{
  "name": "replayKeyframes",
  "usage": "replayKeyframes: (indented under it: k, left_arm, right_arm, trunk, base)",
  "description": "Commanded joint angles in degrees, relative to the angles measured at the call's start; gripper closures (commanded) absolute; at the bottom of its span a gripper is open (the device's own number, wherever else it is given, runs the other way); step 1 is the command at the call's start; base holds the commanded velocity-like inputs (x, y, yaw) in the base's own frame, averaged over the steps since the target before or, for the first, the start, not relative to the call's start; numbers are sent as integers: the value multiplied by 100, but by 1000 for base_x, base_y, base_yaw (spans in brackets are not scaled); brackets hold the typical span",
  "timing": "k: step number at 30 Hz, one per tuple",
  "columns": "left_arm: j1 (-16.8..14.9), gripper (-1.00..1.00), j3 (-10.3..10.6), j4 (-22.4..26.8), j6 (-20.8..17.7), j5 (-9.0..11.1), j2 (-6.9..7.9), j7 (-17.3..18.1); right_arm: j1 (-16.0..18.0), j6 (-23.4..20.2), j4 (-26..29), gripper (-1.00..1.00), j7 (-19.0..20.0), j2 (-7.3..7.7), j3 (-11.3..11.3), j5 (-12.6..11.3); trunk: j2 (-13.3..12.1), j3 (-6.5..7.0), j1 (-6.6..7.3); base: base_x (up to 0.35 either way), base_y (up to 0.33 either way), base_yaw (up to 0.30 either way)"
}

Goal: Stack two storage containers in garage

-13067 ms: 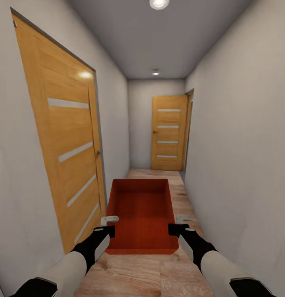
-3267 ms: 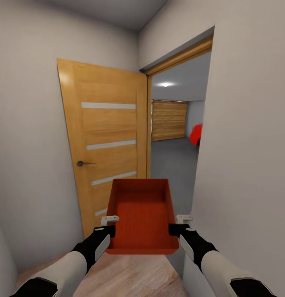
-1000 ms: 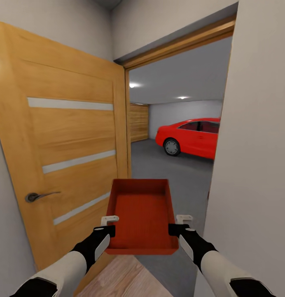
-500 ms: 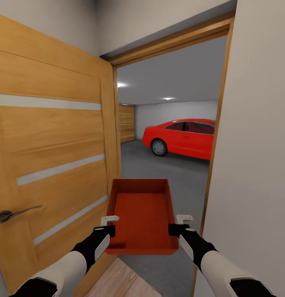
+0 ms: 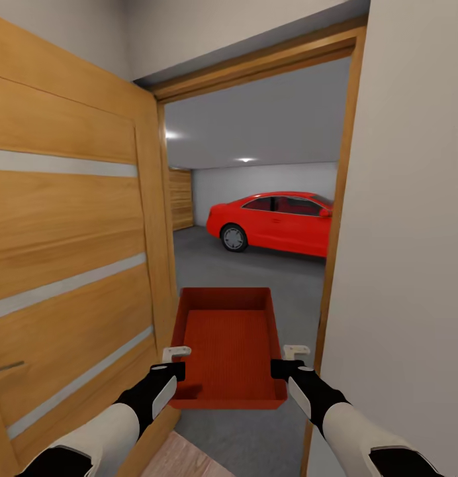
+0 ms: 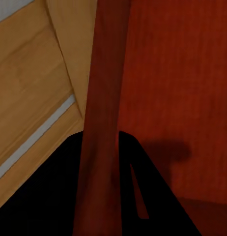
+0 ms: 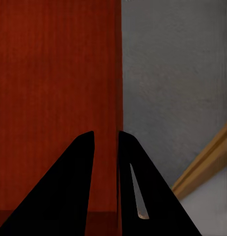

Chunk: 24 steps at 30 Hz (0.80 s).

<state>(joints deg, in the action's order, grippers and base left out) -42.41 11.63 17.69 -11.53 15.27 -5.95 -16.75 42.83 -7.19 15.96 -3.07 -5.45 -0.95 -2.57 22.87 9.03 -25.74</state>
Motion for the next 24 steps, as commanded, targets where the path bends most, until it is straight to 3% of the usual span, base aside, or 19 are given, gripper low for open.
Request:
replayKeyframes:
  k: [1,24]
  left_arm:
    - [-4,100,-266,35,204,-13,265,-41]
    - [-4,100,-266,36,204,-7,262,-27]
  right_arm:
    - [-3,-28,-6,100,8,9,34,-77]
    - [-3,-27,-6,100,8,9,34,-74]
  trunk:
    - [4,-1,-4]
    - [4,44,-4]
  base:
    - [210,195,-239]
    - [228,221,-239]
